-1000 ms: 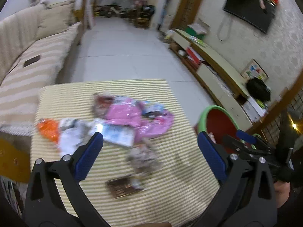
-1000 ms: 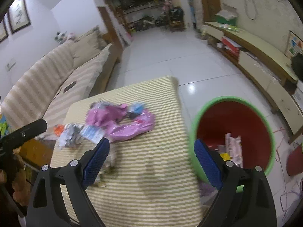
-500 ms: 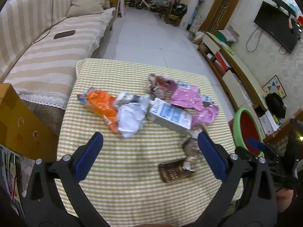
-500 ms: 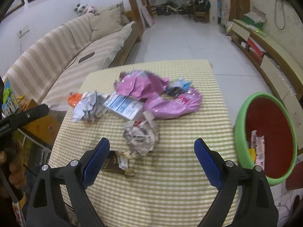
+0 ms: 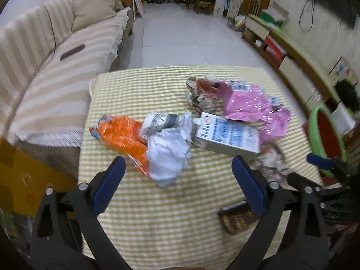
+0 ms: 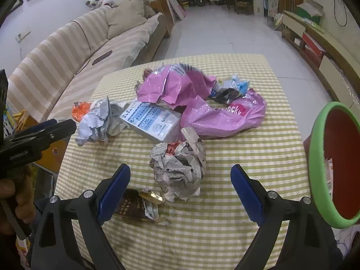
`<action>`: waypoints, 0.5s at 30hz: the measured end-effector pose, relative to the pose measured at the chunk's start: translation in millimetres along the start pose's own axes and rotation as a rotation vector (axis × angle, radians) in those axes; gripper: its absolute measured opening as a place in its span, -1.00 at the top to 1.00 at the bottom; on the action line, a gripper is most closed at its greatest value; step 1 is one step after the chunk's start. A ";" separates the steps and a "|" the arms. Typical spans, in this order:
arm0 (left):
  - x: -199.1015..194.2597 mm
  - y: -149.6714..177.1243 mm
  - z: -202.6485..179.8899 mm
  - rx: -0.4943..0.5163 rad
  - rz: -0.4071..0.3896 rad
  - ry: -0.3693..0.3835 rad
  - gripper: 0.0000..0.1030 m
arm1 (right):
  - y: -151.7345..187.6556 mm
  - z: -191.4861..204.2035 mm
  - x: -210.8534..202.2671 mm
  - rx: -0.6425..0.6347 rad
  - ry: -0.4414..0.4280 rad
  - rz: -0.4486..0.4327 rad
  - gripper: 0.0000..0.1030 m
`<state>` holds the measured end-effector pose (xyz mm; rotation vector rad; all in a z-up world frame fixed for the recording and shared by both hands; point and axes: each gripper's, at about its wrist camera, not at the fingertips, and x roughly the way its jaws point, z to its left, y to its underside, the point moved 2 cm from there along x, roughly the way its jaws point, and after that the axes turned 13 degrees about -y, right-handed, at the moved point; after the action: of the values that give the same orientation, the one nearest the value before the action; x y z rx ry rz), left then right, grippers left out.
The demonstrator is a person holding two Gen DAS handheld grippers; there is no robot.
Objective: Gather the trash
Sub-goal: 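Grasp the white crumpled paper with the left gripper while the right grasps the newspaper ball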
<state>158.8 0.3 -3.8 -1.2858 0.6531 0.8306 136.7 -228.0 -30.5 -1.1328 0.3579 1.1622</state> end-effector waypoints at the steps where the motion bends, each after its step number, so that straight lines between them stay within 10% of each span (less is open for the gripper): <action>1: 4.5 -1.4 -3.2 0.019 0.002 -0.012 -0.80 | 0.0 -2.7 4.1 0.007 -0.002 0.007 -0.70; 10: 41.7 0.3 -14.9 0.111 0.046 -0.095 -0.58 | 0.5 -12.9 32.8 0.027 -0.033 0.068 -0.68; 15: 53.8 -0.8 -19.1 0.133 0.068 -0.095 -0.29 | -0.5 -13.7 44.9 0.019 -0.037 0.093 -0.32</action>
<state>190.1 -9.6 -50.5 -1.1028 0.6684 0.8836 160.0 -215.5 -69.2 -1.0855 0.3958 1.2574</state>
